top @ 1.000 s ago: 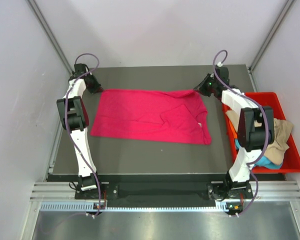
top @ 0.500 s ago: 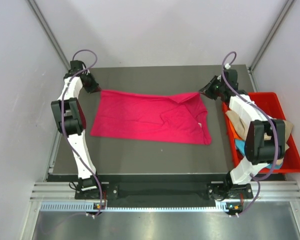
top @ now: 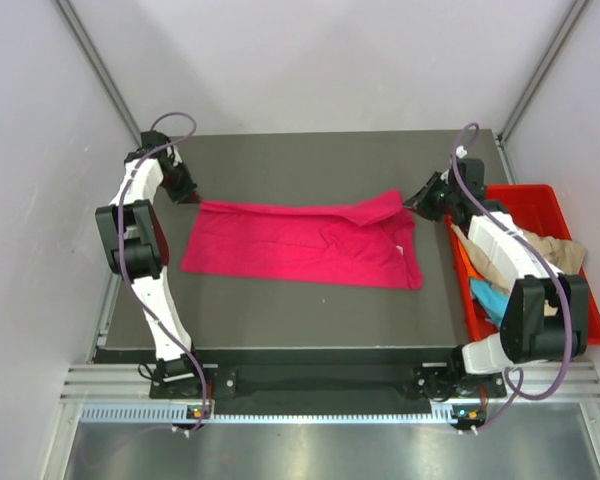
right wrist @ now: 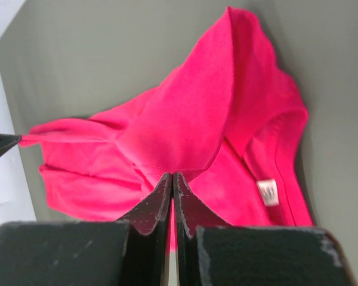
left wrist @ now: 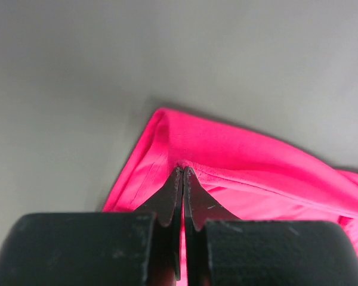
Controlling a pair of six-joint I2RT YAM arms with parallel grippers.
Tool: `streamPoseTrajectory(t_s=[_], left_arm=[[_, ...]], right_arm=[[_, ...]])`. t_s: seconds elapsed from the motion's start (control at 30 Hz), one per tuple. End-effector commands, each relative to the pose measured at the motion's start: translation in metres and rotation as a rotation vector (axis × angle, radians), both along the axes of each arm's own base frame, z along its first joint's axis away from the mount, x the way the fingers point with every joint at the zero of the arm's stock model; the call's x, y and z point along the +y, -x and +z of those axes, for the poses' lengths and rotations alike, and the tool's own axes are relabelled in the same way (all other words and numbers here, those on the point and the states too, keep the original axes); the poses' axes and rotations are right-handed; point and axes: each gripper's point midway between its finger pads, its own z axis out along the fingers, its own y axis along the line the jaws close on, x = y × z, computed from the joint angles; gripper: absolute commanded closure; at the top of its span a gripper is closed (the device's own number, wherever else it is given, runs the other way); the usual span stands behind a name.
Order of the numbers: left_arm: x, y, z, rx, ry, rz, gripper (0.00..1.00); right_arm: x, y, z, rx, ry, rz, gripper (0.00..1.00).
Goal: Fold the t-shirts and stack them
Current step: Fold the tshirt
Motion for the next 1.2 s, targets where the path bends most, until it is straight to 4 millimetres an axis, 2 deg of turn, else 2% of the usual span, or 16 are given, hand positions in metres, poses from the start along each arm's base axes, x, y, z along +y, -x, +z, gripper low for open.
streamPoseTrajectory(t_s=[0.0,0.2,0.53,1.0,1.17], left_arm=[[0.007,0.024,0.021,0.019,-0.049,-0.02,1.0],[0.01,0.043,0.008,0.054,-0.08,-0.011,1.0],[0.016,0.061,0.0,0.082,-0.129,0.008,1.0],[0.023,0.071,-0.008,0.104,-0.17,0.03,1.0],[0.024,0.073,-0.014,0.115,-0.171,0.038,1.0]], right_arm=[[-0.008,0.012,0.012,-0.03,0.024,0.013,1.0],[-0.009,0.031,0.003,-0.012,0.028,0.023,1.0],[-0.003,0.057,-0.031,0.062,0.0,0.057,1.0],[0.002,0.068,-0.024,0.046,-0.021,0.081,1.0],[0.004,0.08,-0.042,0.08,-0.033,0.093,1.0]])
